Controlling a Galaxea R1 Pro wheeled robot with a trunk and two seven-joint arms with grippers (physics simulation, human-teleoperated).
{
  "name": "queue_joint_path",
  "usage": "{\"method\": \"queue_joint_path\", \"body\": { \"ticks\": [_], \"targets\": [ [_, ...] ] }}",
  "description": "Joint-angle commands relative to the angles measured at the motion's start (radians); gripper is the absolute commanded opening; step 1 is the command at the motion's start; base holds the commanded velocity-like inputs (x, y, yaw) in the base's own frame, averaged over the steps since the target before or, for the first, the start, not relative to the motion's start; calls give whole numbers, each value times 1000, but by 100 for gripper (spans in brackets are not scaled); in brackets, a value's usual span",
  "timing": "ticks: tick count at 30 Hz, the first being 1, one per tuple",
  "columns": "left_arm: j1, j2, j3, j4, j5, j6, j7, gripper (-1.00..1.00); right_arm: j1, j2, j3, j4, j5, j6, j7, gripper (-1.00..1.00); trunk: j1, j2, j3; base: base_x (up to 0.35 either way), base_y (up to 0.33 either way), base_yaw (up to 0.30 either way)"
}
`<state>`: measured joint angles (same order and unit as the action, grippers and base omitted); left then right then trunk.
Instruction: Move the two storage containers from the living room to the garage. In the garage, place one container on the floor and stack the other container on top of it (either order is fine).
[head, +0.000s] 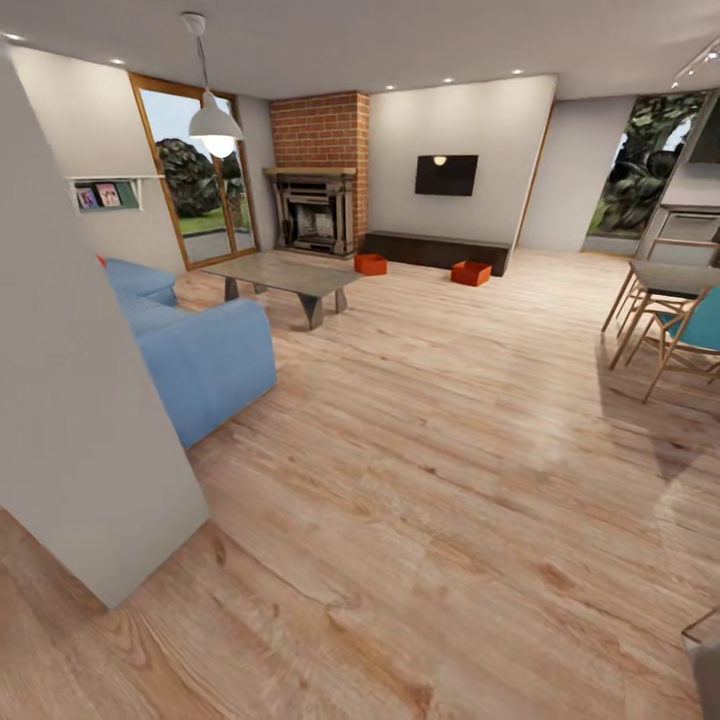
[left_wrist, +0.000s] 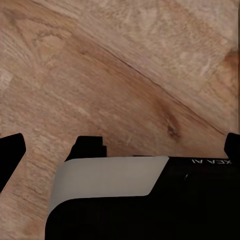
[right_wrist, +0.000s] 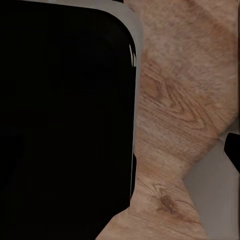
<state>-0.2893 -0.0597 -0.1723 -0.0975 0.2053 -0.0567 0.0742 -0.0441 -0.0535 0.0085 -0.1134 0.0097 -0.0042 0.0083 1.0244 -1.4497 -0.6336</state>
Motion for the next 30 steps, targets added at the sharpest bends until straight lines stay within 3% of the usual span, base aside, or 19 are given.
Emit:
{"method": "queue_joint_path", "body": {
  "ticks": [1, 30],
  "targets": [
    [-1, 0, -9, 1, 9, -3, 4, 100, 0, 0, 1, 0, 1, 0, 1, 100, 1, 0, 1, 344, 0, -8],
    [0, 0, -9, 1, 8, -4, 4, 100, 0, 1, 3, 1, 1, 0, 1, 100, 1, 0, 44, 344, 0, -102]
  ]
}}
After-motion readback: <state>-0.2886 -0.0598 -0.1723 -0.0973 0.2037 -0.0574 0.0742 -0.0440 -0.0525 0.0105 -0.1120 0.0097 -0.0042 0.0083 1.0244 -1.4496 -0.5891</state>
